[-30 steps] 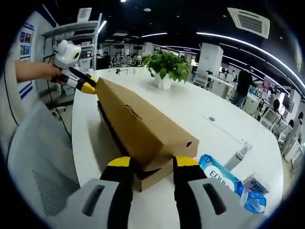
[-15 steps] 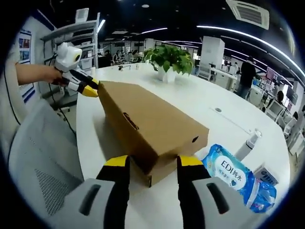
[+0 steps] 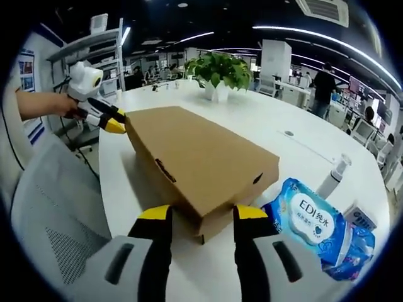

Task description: Operate the shoe box by opening the lid, removing the specified soft item, and placing it in the target area until the item is outside and the box remains undamaged.

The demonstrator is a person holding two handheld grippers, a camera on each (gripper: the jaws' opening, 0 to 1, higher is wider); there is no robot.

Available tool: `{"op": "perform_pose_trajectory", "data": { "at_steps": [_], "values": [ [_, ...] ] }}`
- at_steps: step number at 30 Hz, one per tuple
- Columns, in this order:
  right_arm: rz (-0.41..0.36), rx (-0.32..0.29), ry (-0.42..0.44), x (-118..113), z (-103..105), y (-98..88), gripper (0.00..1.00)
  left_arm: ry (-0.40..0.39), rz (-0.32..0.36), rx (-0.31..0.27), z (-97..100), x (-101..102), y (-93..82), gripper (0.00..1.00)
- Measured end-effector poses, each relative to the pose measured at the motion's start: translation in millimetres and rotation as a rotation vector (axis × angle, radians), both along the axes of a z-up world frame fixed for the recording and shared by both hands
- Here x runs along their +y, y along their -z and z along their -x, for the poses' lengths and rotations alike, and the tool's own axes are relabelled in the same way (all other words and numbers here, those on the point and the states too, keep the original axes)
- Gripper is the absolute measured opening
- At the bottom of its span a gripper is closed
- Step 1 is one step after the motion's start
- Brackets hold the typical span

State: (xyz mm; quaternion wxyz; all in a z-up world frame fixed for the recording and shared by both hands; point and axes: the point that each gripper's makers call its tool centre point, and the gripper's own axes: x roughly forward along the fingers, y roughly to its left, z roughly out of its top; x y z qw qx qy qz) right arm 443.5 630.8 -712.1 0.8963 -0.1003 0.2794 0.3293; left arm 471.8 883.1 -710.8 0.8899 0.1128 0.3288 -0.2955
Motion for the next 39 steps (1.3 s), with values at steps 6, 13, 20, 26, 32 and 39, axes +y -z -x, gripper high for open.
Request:
{"op": "perform_pose_trajectory", "data": {
  "at_steps": [6,13,20,26,32,39],
  "values": [
    [-0.006,0.021,0.016,0.3,0.5,5.9,0.35,-0.014,0.009,0.028,-2.9,1.7,10.9,0.23],
    [0.007,0.035,0.020,0.6,0.0,11.3,0.35,-0.036,0.023,0.052,-4.4,1.2,19.0,0.24],
    [0.029,0.043,0.017,-0.5,-2.7,16.0,0.35,-0.045,0.015,0.074,-9.3,0.3,26.6,0.24],
    [0.033,0.042,0.022,-3.5,-11.9,16.5,0.35,-0.049,0.015,0.076,-18.5,-0.8,27.2,0.24],
    [0.030,0.041,0.029,-5.1,-21.9,16.4,0.35,-0.042,0.012,0.079,-31.1,-3.4,28.1,0.24],
    [0.030,0.041,0.035,-8.5,-36.1,16.6,0.35,-0.039,0.009,0.081,-44.8,-6.9,28.3,0.24]
  ]
}}
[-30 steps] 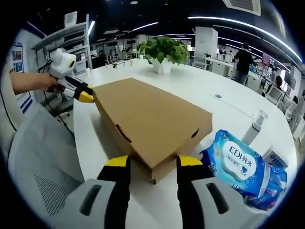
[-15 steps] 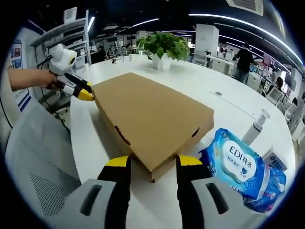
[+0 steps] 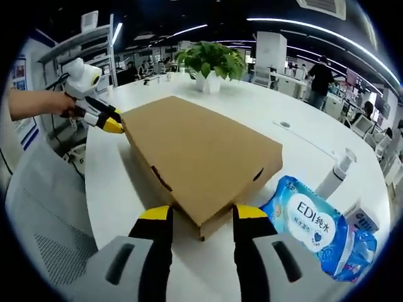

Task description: Operate the shoe box by opening the lid, removing the specified soft item, and placing it in the target area until the item is outside and the box remains undamaged.

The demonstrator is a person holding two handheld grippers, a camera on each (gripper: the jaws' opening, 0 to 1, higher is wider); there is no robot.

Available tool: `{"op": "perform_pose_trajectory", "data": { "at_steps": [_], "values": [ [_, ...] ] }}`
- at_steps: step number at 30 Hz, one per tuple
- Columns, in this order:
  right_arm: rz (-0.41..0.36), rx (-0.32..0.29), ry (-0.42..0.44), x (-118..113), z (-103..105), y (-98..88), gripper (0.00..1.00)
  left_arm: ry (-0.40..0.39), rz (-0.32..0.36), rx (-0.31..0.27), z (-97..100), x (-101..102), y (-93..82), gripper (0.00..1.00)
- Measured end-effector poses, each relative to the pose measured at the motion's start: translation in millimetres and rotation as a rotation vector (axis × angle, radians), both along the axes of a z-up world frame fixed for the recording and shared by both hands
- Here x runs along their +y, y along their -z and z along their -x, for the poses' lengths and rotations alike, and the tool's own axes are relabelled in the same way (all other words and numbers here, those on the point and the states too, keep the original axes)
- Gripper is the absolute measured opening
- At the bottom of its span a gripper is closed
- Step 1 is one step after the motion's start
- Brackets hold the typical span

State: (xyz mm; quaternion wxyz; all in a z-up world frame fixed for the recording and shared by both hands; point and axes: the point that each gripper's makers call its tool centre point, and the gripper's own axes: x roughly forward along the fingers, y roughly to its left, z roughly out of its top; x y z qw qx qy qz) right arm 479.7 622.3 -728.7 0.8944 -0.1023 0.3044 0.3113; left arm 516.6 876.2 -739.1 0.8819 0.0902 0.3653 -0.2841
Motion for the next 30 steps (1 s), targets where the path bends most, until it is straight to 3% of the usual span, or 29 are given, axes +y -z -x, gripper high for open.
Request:
{"op": "perform_pose_trajectory", "data": {
  "at_steps": [23,30],
  "values": [
    [0.010,0.006,0.002,-12.5,-43.8,0.2,0.35,0.001,0.004,0.000,-43.5,-13.4,-1.8,0.24],
    [0.012,0.007,0.000,-15.9,-53.7,-0.2,0.35,-0.004,0.008,-0.002,-46.4,-19.5,-5.5,0.24]
  ]
}}
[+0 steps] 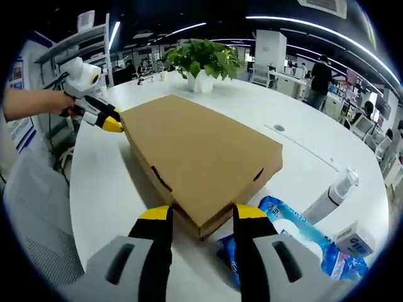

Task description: Operate the shoe box by opening the lid, removing the specified soft item, and placing it in the target area until the item is outside and the box remains undamaged.

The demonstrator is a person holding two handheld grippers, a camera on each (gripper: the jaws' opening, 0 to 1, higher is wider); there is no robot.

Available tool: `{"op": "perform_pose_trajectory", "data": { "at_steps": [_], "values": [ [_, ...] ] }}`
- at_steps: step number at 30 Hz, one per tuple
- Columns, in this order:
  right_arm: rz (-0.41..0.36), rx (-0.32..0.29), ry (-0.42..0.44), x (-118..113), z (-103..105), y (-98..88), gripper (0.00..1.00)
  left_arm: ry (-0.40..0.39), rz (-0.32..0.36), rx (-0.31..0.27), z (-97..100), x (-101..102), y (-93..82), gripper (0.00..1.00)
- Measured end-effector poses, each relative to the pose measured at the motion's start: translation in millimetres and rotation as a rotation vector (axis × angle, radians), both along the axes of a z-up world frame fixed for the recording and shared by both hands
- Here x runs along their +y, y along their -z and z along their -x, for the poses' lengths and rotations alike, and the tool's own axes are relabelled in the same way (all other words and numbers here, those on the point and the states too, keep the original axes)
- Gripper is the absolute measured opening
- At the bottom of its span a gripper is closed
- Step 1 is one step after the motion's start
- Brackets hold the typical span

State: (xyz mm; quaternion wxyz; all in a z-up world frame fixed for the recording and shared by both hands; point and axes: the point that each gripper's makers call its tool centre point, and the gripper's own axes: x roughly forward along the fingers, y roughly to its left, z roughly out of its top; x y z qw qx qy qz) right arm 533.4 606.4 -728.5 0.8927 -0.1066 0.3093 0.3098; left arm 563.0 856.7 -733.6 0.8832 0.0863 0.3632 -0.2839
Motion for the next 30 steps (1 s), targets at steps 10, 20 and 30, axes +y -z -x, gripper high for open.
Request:
{"op": "perform_pose_trajectory", "data": {
  "at_steps": [10,20,30],
  "values": [
    [0.003,0.001,-0.007,-1.2,-5.3,0.4,0.35,-0.009,0.011,0.006,-2.1,-2.6,-2.1,0.24],
    [0.003,0.001,-0.007,-1.5,-4.6,0.3,0.35,-0.007,0.005,0.005,-1.6,-2.1,-1.9,0.24],
    [0.012,-0.012,0.007,-3.5,-0.8,-1.5,0.33,0.004,-0.003,-0.034,-4.4,0.1,-8.9,0.33]
  ]
}}
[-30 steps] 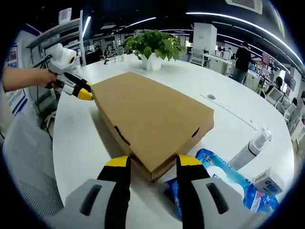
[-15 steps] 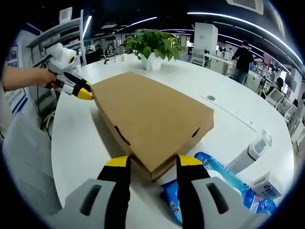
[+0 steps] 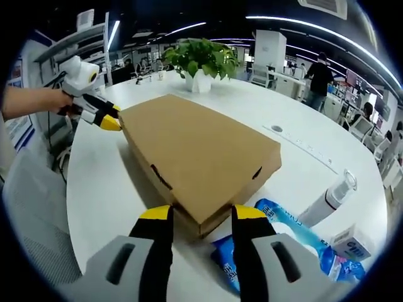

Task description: Operate the shoe box by opening the lid, removing the specified soft item, and placing it in the target area until the item is outside and the box remains undamaged.

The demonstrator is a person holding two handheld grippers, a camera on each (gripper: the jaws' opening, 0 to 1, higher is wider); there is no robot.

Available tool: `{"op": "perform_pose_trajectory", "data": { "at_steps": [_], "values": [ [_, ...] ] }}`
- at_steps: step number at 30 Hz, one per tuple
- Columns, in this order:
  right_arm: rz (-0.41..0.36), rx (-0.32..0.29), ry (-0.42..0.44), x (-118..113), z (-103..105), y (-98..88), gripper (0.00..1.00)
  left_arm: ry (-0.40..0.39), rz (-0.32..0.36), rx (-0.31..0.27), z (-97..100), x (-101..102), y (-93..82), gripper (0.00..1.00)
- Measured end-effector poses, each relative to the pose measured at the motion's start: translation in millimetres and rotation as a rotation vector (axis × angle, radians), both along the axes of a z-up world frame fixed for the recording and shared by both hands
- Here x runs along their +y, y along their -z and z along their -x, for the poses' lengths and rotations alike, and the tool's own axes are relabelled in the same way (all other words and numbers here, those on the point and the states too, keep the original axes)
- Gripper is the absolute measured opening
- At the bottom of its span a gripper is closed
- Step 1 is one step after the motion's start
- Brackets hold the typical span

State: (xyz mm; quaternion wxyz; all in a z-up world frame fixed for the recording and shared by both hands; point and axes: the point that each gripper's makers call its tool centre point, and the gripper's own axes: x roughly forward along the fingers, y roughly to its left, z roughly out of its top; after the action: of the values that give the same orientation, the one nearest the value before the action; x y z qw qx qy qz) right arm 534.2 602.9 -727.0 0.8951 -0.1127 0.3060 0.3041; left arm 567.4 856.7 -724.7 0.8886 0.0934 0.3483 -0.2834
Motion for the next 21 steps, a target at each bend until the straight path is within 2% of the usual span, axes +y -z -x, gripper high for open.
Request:
{"op": "perform_pose_trajectory", "data": {
  "at_steps": [9,21],
  "values": [
    [-0.036,-0.039,0.036,-7.7,14.0,-16.2,0.37,-0.005,0.006,-0.018,13.8,5.7,-8.2,0.35],
    [-0.042,-0.093,0.118,-48.1,47.9,-37.1,0.46,0.017,0.026,-0.069,44.5,7.3,-20.6,0.44]
  ]
}}
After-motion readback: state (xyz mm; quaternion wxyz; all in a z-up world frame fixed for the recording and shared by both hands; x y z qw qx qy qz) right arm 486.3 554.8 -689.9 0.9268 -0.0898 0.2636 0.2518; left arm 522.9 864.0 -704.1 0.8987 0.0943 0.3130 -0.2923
